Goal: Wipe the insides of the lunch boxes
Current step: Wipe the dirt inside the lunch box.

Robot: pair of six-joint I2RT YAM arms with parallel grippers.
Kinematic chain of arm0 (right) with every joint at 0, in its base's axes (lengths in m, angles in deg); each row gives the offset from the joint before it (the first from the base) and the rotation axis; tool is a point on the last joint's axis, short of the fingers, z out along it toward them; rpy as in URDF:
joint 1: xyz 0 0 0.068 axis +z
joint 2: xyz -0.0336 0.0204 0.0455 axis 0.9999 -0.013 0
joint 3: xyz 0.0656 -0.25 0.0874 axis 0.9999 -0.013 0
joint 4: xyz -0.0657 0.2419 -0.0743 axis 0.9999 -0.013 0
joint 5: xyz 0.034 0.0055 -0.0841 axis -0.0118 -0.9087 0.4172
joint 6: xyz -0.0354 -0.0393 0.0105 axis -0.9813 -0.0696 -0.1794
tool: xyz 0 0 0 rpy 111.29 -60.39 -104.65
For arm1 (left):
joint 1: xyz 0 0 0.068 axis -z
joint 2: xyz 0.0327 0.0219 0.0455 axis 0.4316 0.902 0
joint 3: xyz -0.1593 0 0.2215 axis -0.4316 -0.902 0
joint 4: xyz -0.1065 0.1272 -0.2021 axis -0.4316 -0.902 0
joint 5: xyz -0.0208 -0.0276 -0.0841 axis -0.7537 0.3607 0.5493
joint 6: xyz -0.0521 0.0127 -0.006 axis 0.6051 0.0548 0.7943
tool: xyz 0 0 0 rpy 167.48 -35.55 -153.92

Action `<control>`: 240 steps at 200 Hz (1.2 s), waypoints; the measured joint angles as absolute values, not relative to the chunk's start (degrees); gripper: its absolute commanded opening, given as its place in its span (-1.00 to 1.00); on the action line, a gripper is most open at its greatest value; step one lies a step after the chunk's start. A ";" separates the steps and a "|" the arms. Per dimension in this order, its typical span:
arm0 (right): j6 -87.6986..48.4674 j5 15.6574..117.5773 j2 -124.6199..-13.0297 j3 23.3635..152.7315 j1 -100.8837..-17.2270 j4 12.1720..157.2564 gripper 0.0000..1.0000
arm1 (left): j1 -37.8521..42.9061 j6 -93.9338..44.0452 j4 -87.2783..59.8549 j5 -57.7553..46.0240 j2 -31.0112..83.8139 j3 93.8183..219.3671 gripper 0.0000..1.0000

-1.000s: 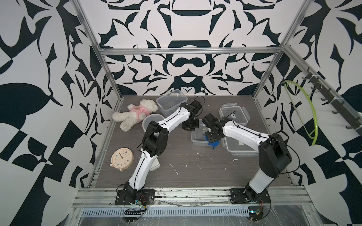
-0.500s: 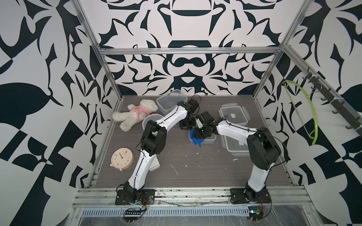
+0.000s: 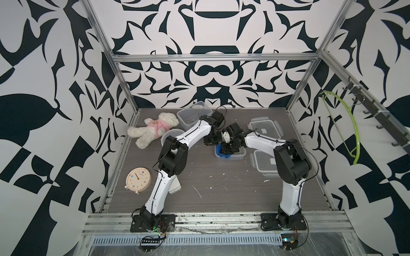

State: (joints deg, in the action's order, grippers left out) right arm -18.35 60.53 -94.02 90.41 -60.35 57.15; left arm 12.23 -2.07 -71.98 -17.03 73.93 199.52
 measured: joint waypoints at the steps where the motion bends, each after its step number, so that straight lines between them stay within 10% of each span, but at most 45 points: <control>1: -18.43 60.51 -94.28 90.78 -60.40 56.96 -1.00 | 12.12 -2.05 -71.85 -17.03 73.91 199.47 -1.00; 128: -12.53 68.57 -96.78 93.03 -68.18 66.75 -1.00 | 15.42 -0.80 -64.35 -14.00 73.43 197.09 -1.00; 240: -25.19 99.52 -93.56 95.76 -66.47 46.70 -1.00 | 16.05 -2.29 -70.34 -14.94 74.76 202.01 -1.00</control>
State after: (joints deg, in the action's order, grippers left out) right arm -25.19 99.52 -93.56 95.76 -66.47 46.70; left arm 16.05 -2.29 -70.34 -14.94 74.76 202.01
